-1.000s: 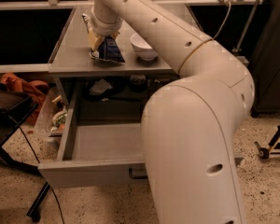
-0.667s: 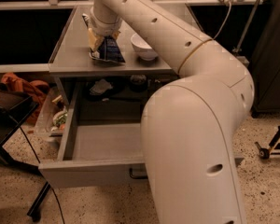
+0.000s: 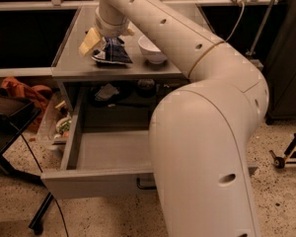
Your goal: Pick blue chip bag from top drawer and place on counter
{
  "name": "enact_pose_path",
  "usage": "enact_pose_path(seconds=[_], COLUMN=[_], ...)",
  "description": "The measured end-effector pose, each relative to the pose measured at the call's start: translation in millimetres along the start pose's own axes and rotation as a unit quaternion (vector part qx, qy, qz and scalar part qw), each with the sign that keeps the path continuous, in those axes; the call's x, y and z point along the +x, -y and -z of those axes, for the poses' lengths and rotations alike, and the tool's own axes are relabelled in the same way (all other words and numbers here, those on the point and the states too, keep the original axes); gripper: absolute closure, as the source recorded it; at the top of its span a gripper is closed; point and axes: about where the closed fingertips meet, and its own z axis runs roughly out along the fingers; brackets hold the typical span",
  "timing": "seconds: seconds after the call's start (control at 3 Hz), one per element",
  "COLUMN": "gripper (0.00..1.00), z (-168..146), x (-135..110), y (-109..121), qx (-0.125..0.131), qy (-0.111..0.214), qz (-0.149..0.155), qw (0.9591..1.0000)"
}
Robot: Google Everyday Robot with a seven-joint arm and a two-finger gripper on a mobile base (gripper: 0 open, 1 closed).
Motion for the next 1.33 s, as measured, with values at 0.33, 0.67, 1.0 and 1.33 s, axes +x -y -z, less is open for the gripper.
enact_pose_path(seconds=[0.33,0.67,1.0,1.33], gripper=[0.00,0.00,0.00,0.00], z=[2.2,21.8,59.8,103.4], x=[-1.5,5.5,22.5,43.5], y=[7.3,32.5,60.4,76.8], qx=[-0.007,-0.020,-0.015,0.000], qy=[0.014,0.042,0.069,0.084], qz=[0.000,-0.022,-0.054,-0.078], qw=[0.9999,0.9987,0.9960,0.9934])
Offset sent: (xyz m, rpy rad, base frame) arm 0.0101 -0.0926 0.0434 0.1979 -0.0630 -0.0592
